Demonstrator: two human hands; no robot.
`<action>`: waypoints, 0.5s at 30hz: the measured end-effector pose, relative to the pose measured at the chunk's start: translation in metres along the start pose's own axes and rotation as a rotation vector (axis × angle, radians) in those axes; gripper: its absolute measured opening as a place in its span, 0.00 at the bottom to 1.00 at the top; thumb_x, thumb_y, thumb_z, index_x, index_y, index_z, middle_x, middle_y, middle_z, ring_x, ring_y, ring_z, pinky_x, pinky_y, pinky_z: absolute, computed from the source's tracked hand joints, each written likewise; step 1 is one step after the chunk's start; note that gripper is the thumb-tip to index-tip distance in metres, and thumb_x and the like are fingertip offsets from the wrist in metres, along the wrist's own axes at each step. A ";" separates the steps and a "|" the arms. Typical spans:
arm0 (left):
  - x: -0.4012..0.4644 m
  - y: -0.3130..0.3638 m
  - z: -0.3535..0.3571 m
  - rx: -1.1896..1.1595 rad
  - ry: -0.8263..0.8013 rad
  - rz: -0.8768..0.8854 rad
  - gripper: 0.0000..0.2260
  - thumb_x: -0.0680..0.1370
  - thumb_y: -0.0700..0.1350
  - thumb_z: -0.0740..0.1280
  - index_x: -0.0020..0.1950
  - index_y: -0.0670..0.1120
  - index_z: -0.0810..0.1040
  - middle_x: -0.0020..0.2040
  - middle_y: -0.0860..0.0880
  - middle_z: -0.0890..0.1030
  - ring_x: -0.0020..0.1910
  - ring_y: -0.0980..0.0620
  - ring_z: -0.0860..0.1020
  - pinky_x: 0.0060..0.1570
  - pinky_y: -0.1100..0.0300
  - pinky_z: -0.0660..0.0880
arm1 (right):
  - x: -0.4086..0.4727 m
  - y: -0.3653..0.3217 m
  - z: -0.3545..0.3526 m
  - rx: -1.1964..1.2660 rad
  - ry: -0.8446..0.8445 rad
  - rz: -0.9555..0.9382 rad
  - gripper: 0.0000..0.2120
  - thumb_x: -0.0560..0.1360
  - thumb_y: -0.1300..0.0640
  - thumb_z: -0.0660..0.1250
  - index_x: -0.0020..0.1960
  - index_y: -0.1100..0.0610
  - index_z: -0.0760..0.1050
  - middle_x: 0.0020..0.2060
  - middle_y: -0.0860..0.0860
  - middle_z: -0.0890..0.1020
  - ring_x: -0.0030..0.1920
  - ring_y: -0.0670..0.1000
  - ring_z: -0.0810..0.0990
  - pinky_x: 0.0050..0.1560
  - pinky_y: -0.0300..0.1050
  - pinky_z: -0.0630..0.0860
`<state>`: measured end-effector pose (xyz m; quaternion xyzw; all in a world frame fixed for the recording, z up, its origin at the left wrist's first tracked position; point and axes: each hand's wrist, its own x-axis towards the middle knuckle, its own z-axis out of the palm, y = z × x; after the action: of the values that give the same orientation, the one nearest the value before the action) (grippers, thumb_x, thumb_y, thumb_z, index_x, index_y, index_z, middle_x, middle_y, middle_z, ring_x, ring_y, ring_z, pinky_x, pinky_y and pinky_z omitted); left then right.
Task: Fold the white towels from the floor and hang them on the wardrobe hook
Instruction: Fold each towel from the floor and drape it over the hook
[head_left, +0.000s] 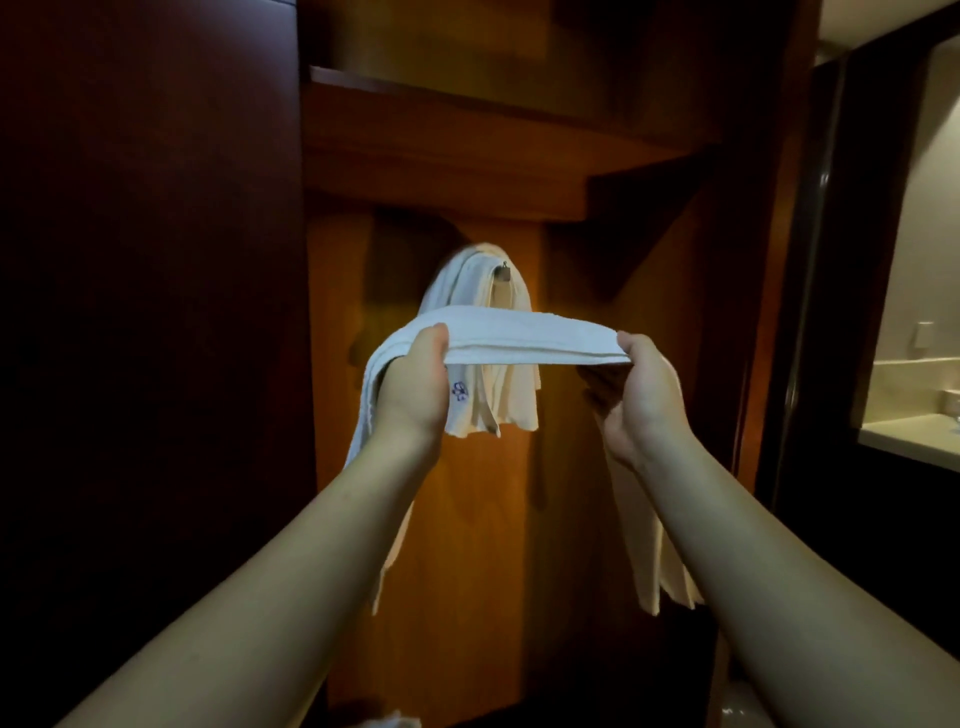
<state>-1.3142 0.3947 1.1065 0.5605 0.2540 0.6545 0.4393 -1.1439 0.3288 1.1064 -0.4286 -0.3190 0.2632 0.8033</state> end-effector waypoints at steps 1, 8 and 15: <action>0.012 -0.002 -0.002 0.006 -0.003 -0.006 0.08 0.82 0.50 0.61 0.48 0.56 0.80 0.42 0.61 0.85 0.44 0.64 0.82 0.36 0.68 0.75 | 0.012 0.001 0.005 -0.057 0.004 -0.051 0.09 0.82 0.49 0.63 0.55 0.52 0.78 0.54 0.54 0.84 0.60 0.53 0.81 0.65 0.51 0.74; 0.097 -0.013 0.004 0.102 -0.053 -0.055 0.19 0.81 0.56 0.60 0.68 0.50 0.77 0.61 0.48 0.80 0.59 0.48 0.78 0.46 0.55 0.74 | 0.101 0.002 0.030 -0.291 -0.040 -0.180 0.15 0.80 0.42 0.63 0.58 0.50 0.79 0.55 0.50 0.83 0.61 0.51 0.80 0.73 0.55 0.69; 0.187 -0.018 0.027 0.109 0.005 0.012 0.12 0.80 0.57 0.61 0.47 0.52 0.79 0.44 0.53 0.80 0.44 0.57 0.75 0.39 0.60 0.68 | 0.194 -0.005 0.065 -0.206 -0.168 -0.232 0.21 0.74 0.35 0.65 0.49 0.50 0.85 0.46 0.50 0.88 0.50 0.48 0.87 0.58 0.46 0.78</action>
<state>-1.2806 0.5605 1.1935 0.5834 0.2871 0.6438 0.4034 -1.0634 0.4947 1.1940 -0.4453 -0.4577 0.1696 0.7507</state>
